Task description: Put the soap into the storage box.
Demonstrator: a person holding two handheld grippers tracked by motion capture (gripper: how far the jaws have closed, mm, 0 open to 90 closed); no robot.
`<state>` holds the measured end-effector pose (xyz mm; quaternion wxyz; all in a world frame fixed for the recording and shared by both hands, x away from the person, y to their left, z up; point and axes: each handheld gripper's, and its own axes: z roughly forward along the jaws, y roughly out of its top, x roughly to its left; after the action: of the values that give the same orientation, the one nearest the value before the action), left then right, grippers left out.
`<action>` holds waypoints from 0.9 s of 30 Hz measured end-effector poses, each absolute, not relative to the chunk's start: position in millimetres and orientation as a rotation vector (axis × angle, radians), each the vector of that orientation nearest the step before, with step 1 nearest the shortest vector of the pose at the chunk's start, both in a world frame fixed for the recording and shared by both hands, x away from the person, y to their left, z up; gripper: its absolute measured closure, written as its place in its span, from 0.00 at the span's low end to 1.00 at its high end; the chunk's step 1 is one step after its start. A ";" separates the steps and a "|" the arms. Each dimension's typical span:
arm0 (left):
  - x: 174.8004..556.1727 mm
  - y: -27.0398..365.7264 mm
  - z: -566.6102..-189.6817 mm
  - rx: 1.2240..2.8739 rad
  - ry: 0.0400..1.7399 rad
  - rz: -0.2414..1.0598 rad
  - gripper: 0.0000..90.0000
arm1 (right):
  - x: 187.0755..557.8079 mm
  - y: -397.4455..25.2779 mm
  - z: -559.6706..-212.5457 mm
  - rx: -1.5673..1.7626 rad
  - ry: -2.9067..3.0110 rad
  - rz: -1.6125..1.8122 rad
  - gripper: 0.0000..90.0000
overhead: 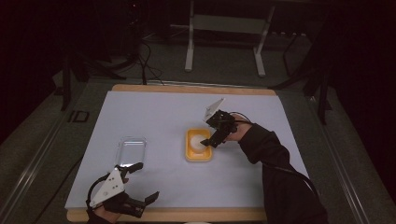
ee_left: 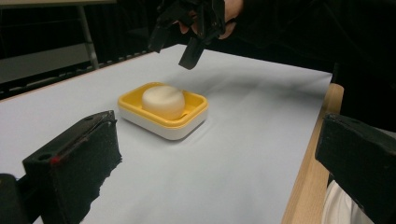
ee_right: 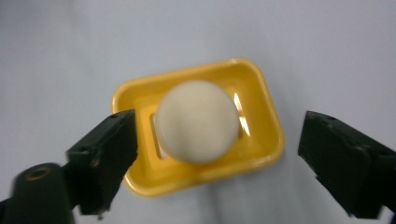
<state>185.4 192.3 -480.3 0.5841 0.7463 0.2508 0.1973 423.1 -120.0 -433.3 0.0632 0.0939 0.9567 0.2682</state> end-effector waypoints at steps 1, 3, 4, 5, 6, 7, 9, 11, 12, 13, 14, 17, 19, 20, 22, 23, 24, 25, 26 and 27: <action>185.5 192.3 -480.3 1.742 0.586 0.461 0.00 | 422.3 -121.3 -432.9 0.301 2.877 0.794 0.11; 185.4 192.3 -480.3 1.742 0.586 0.461 0.00 | 422.7 -124.3 -433.3 0.334 2.862 0.776 0.11; 185.3 192.3 -480.3 1.742 0.586 0.461 0.00 | 422.7 -125.8 -433.9 0.349 2.848 0.766 0.11; 185.3 192.3 -480.3 1.742 0.586 0.460 0.00 | 422.0 -127.3 -434.7 0.354 2.837 0.759 0.11; 185.3 192.2 -480.3 1.743 0.586 0.461 0.00 | 421.7 -128.9 -435.5 0.368 2.833 0.744 0.11; 185.3 192.2 -480.3 1.743 0.586 0.459 0.00 | 421.6 -130.1 -436.6 0.388 2.829 0.719 0.11; 185.3 192.1 -480.4 1.744 0.585 0.456 0.00 | 421.1 -132.3 -439.3 0.409 2.822 0.677 0.11; 185.2 192.0 -480.4 1.745 0.583 0.457 0.00 | 420.7 -136.2 -440.5 0.442 2.817 0.681 0.11; 185.1 191.8 -480.5 1.744 0.583 0.457 0.00 | 420.3 -137.6 -440.6 0.455 2.818 0.686 0.11; 185.0 191.7 -480.6 1.744 0.583 0.457 0.00 | 419.7 -139.6 -440.5 0.466 2.819 0.690 0.11; 185.0 191.7 -480.6 1.745 0.583 0.457 0.00 | 419.0 -141.8 -440.2 0.480 2.810 0.700 0.11; 185.1 191.6 -480.6 1.745 0.583 0.457 0.00 | 417.5 -146.9 -439.7 0.520 2.817 0.720 0.11; 185.2 191.5 -480.7 1.747 0.584 0.456 0.00 | 414.7 -153.1 -439.6 0.567 2.809 0.733 0.11; 185.3 191.4 -480.7 1.748 0.583 0.457 0.00 | 413.2 -154.8 -439.6 0.573 2.800 0.739 0.11; 185.3 191.4 -480.7 1.749 0.584 0.457 0.00 | 410.0 -157.7 -439.4 0.594 2.792 0.738 0.11; 185.3 191.4 -480.7 1.749 0.584 0.457 0.00 | 410.0 -157.7 -439.4 0.594 2.792 0.738 0.11; 185.3 191.4 -480.7 1.749 0.584 0.457 0.00 | 408.5 -159.2 -439.6 0.600 2.790 0.742 0.11; 185.2 191.4 -480.7 1.747 0.583 0.456 0.00 | 408.5 -159.2 -439.6 0.600 2.790 0.742 0.13; 185.2 191.4 -480.7 1.747 0.583 0.456 0.00 | 403.5 -163.6 -441.4 0.626 2.783 0.747 0.14; 185.2 191.4 -480.7 1.748 0.583 0.456 0.00 | 403.5 -163.6 -441.4 0.626 2.783 0.747 0.14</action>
<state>185.2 191.4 -480.7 0.5822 0.7486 0.2498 0.1954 403.5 -163.6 -441.4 0.0964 0.2115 0.9394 0.2521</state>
